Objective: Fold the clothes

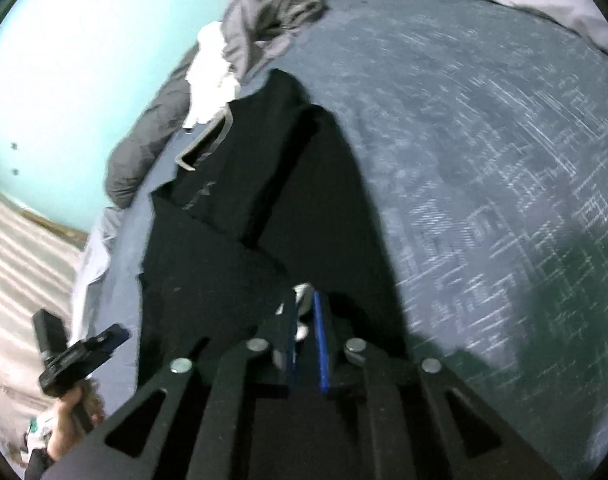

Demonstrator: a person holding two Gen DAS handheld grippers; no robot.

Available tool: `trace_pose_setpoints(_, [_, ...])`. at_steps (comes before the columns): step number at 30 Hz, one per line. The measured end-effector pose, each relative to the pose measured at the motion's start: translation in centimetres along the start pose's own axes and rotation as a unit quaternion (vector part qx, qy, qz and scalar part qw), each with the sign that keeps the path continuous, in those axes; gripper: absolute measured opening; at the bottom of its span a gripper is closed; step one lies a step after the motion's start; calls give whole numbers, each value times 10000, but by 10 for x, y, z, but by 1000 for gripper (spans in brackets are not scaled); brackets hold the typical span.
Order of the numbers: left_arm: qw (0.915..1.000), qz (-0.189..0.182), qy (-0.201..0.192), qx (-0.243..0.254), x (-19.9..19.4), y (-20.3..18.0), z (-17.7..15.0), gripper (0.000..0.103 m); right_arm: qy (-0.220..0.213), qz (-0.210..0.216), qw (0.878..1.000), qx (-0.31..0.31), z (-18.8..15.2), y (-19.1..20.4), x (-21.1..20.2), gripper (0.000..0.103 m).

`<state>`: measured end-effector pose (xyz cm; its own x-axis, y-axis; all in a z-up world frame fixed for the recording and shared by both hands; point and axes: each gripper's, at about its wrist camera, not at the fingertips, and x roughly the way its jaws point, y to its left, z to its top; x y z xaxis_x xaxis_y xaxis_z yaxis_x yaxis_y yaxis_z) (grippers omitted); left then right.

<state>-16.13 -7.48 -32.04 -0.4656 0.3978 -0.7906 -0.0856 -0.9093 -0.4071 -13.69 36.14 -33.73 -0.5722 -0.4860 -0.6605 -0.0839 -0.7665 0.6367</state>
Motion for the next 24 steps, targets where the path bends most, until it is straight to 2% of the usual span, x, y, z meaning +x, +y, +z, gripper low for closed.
trace_pose_setpoints(1, [10000, -1, -7, -3, -1, 0, 0, 50, 36, 28, 9999, -161, 0, 7, 0, 36])
trace_pose_setpoints(2, [10000, -3, -11, -1, -1, -1, 0, 50, 107, 52, 9996, -256, -1, 12, 3, 46])
trace_pose_setpoints(7, [10000, -13, -33, 22, -5, -3, 1, 50, 469, -139, 9979, -416, -10, 19, 26, 46])
trace_pose_setpoints(9, [10000, -13, -46, 18, -7, -3, 1, 50, 529, -239, 9971, -494, -13, 20, 31, 32])
trace_pose_setpoints(11, [10000, -2, -63, 18, -9, -2, 1, 50, 557, -365, 9954, -690, -15, 25, 33, 15])
trace_pose_setpoints(13, [10000, 4, -76, 11, -11, -1, 2, 50, 601, -467, 9942, -759, -18, 25, 34, 7])
trace_pose_setpoints(20, [9999, 12, -128, -29, -18, 4, 2, 50, 634, -381, 9927, -954, -24, 33, 26, 4])
trace_pose_setpoints(24, [9999, 42, -142, -38, -22, 8, 4, 50, 832, -406, 9908, -990, -30, 34, 26, 4])
